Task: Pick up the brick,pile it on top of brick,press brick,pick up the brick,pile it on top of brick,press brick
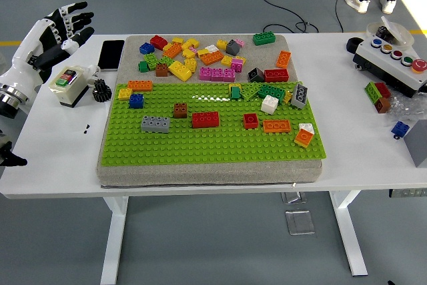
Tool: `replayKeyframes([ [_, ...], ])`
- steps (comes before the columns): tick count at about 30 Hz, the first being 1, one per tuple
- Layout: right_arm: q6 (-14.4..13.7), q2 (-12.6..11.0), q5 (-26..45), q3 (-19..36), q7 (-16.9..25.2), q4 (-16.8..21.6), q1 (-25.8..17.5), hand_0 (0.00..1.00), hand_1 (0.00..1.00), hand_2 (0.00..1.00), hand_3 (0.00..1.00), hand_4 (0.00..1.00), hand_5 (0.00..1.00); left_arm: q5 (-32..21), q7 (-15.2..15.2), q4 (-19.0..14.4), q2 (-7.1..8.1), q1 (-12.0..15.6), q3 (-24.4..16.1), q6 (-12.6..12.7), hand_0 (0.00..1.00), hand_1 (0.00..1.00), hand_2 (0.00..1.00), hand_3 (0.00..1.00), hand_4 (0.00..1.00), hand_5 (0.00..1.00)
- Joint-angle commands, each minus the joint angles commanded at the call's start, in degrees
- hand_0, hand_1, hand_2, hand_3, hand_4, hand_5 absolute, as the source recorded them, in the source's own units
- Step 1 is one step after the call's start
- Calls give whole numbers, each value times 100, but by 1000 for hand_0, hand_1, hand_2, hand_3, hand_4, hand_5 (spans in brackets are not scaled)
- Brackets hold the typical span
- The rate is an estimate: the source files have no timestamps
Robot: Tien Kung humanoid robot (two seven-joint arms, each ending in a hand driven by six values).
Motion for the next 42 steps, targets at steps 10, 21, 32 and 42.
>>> replayKeyframes([
  [10,-22,13,20,-6,12,0,-7,755,686,732,741,998,636,1311,-293,-7,92,-123,318,-81,941,844,796,784,877,482],
  [21,-39,13,62,-23,7,0,-18,755,686,732,739,998,636,3754,-846,78,143,-345,955,-273,864,794,747,630,765,233],
  [32,-48,7,88,-46,11,0,-11,754,686,733,740,998,636,4632,-1057,410,112,-717,1688,-280,864,808,792,824,846,206],
  [42,-52,5,110,-69,22,0,0,754,686,732,738,998,637,4861,-1116,975,-104,-1099,2157,-92,931,889,886,898,866,219],
])
